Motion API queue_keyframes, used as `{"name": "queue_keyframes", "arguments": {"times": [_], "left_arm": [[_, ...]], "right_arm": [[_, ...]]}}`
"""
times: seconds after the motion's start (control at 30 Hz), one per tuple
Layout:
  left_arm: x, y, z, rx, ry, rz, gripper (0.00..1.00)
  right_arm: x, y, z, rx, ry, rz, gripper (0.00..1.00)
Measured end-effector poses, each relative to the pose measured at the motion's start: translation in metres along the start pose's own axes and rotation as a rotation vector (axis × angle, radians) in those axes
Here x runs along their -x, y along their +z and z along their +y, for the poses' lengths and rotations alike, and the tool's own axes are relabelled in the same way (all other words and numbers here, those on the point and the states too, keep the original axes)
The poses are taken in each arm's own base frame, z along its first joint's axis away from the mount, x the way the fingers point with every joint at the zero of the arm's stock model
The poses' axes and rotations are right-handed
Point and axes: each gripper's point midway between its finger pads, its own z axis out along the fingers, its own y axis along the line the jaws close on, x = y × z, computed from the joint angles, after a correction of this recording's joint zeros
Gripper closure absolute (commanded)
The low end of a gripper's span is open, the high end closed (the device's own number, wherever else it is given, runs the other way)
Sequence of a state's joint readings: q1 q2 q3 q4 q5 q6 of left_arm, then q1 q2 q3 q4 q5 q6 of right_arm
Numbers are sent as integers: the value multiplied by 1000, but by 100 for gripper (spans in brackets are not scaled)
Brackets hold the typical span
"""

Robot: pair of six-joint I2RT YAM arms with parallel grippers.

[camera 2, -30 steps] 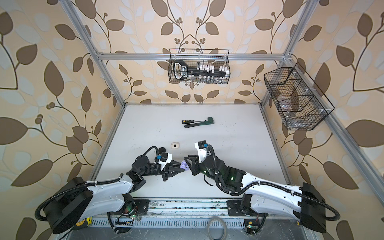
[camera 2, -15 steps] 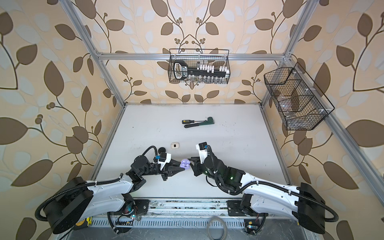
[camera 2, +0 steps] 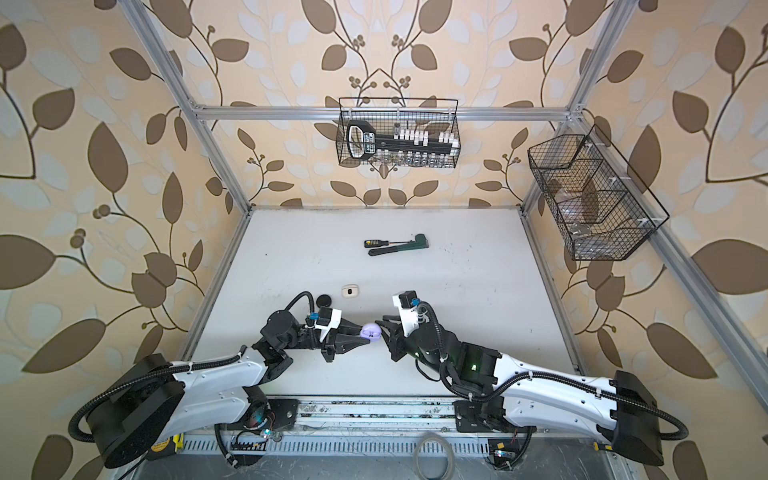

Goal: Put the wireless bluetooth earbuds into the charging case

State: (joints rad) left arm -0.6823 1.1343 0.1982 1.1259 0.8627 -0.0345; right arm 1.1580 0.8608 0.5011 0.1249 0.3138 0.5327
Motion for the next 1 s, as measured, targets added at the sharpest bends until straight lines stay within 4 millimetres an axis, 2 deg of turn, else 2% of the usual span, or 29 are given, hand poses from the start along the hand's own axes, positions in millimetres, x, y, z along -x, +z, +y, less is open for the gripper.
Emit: {"name": "queue_keyframes", "arguments": {"times": [0.17, 0.27, 0.33, 0.4, 0.6, 0.73, 0.83, 0.9, 1.0], "left_arm": [[-11, 0, 7, 33, -47, 38, 100], [-15, 0, 11, 57, -61, 49, 100], [-17, 0, 18, 93, -80, 60, 100], [-18, 2, 28, 137, -112, 76, 100], [-28, 13, 82, 343, -310, 122, 100], [-49, 24, 124, 492, -509, 224, 100], [-63, 37, 152, 573, -636, 303, 100], [-77, 42, 162, 598, -704, 342, 100], [-110, 41, 164, 633, -812, 414, 100]], "right_arm": [[15, -16, 26, 93, -31, -64, 72], [16, -19, 27, 93, -45, -75, 72], [17, -20, 19, 47, -45, -81, 71], [17, -22, 7, -11, -34, -84, 63], [23, -40, -37, -196, 26, -116, 61], [29, -48, -59, -266, 74, -136, 60], [31, -49, -68, -294, 97, -143, 60], [29, -48, -72, -303, 104, -137, 60], [23, -42, -75, -317, 101, -111, 61]]}}
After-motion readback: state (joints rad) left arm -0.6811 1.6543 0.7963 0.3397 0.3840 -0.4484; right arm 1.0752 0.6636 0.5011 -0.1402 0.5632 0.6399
